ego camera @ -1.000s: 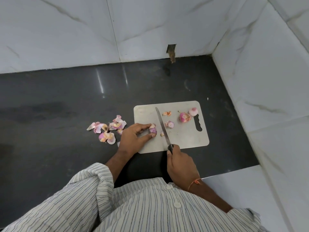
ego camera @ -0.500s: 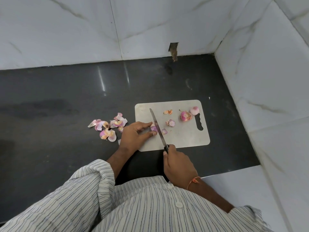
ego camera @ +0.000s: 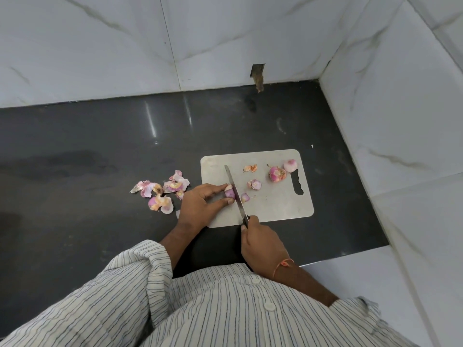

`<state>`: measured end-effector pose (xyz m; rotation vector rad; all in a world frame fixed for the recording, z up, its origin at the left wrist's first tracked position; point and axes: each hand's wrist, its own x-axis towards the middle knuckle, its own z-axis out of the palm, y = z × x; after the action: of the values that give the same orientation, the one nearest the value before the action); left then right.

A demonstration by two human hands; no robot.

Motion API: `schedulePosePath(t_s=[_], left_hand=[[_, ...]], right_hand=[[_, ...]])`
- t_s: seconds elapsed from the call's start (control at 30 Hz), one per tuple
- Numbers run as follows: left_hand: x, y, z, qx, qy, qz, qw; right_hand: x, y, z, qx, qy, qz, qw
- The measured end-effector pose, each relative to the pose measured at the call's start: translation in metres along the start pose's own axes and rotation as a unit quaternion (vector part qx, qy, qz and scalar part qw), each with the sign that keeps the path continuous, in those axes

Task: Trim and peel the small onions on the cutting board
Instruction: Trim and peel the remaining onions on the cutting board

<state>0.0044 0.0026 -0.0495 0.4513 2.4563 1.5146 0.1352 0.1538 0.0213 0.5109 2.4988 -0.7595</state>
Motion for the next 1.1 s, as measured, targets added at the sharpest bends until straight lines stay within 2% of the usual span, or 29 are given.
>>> schedulePosePath(t_s=[0.17,0.37,0.47,0.6,0.9,1.1], left_hand=[[-0.002,0.003,0.000,0.005,0.000,-0.001,1.000],[-0.004,0.007,0.001,0.005,0.006,-0.009,1.000],[-0.006,0.010,0.002,0.007,0.002,-0.018,1.000],[-0.007,0.013,0.000,-0.016,-0.010,-0.044,0.999],[-0.011,0.036,-0.016,-0.183,-0.056,-0.112,0.975],[-0.018,0.047,-0.028,-0.323,-0.078,-0.148,0.932]], right_hand=[[0.006,-0.003,0.008,-0.013,0.002,0.013,1.000],[-0.022,0.023,0.018,-0.043,-0.054,0.054,0.996],[-0.029,0.035,0.021,-0.060,-0.058,0.063,0.995],[-0.032,0.048,0.023,-0.063,-0.010,0.070,0.996],[-0.013,0.060,0.013,-0.096,0.095,0.025,0.991],[0.011,0.070,0.007,-0.127,0.137,-0.002,0.982]])
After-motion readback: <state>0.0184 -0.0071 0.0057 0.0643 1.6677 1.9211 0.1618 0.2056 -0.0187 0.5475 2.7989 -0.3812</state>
